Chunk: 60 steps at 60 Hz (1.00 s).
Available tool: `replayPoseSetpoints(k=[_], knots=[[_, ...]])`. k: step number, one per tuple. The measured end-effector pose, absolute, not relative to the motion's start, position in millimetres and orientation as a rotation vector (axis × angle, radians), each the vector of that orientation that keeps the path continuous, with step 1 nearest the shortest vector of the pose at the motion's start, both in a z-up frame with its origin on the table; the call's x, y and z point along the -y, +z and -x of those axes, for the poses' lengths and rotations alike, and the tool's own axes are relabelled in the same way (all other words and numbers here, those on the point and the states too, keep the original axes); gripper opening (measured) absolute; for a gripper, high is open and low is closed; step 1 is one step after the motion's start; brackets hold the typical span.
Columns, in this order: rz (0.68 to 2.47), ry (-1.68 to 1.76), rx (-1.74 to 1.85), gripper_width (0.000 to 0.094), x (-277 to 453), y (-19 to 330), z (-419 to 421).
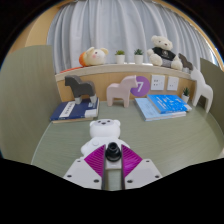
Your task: Unplug charger
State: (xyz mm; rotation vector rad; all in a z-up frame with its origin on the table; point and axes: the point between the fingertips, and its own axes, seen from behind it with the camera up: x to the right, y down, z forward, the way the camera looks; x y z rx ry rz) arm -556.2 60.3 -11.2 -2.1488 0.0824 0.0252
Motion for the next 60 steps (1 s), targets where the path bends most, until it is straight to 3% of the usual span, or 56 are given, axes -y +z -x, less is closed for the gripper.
replayPoseSetpoints(k=[11,22,24,30,34,38,42,54,60], knots=[[2.155,-0.005,-0.075,0.0098,-58.2,-6.8,554.6],[2.262,0.001,-0.095,0.0076,-57.8,-5.5,553.9],[2.217,-0.031,-0.057,0.0077,-66.1,36.9,551.8],[1.891,-0.129,-0.052,0.0077,-96.1,229.0,511.6],[1.774,-0.268,-0.053,0.0077,-96.4,289.4,458.3],[1.774,-0.347,-0.064,0.0077,-93.2,300.4,409.0],[1.833,-0.348,-0.088,0.0081,-99.0,266.0,371.0],[2.108,-0.174,-0.109,0.0087,-90.9,92.2,325.7],[2.187,-0.101,-0.122,0.0107,-89.1,33.3,322.7]])
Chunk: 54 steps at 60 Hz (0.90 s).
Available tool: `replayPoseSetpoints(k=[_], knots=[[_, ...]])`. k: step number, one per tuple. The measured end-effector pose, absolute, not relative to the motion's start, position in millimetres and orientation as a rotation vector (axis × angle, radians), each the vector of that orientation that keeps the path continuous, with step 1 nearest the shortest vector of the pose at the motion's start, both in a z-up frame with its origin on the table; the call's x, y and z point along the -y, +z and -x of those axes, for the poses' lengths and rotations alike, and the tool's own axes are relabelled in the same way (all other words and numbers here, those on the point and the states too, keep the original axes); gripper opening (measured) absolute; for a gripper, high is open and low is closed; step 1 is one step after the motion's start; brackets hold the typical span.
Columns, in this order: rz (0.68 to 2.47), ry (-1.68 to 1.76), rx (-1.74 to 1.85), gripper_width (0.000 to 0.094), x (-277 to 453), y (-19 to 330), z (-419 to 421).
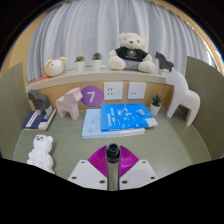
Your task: Unplug charger
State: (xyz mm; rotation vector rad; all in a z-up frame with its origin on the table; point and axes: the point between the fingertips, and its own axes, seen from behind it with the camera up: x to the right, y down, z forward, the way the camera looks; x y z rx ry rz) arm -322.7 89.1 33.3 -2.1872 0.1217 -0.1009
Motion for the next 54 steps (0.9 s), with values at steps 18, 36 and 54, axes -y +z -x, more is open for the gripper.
replayPoseSetpoints(k=[18,36,54], knots=[[2.308,0.023,0.015,0.0213,-85.6,-31.9,337.9],[2.224,-0.083,0.054,0.0868,-78.0,55.6,320.9],[2.055,0.013,0.050,0.0867,-9.3,184.1,352.2]])
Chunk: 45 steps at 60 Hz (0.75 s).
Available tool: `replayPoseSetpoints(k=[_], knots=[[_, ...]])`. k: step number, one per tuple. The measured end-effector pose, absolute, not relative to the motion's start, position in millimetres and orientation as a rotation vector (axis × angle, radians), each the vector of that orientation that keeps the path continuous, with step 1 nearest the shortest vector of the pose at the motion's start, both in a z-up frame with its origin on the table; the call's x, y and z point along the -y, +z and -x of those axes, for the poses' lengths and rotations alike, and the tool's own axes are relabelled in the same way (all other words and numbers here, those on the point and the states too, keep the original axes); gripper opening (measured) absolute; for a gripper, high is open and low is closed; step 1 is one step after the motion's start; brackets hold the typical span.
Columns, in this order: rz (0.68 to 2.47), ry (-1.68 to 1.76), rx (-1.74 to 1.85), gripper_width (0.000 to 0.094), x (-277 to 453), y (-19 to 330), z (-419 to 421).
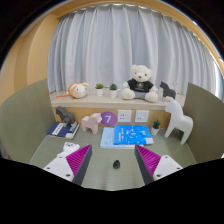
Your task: Unplug charger
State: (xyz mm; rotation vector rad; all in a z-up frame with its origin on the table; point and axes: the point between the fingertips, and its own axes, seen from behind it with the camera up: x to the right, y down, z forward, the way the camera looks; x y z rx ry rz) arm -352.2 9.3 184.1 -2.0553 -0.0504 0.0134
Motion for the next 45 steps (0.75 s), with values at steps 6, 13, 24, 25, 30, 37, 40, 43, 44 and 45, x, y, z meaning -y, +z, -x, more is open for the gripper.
replayPoseSetpoints(k=[6,13,24,25,30,37,40,43,44,45], knots=[[2.051,0.024,0.048,0.0867,29.5,193.1,360.3],[2.058,0.037,0.047,0.0865,78.4,191.5,370.0],[2.097,0.031,0.066,0.0864,147.9,177.0,376.8],[2.100,0.025,0.071,0.0863,153.1,175.7,377.5],[2.116,0.015,0.091,0.0864,174.4,172.4,378.9],[2.123,0.008,0.124,0.0865,195.8,170.9,382.5],[2.119,0.007,0.134,0.0862,200.6,173.7,384.7],[2.115,0.008,0.137,0.0865,203.9,175.9,386.8],[2.112,0.008,0.138,0.0865,205.4,174.5,387.2],[2.111,0.007,0.138,0.0862,206.4,174.8,387.5]])
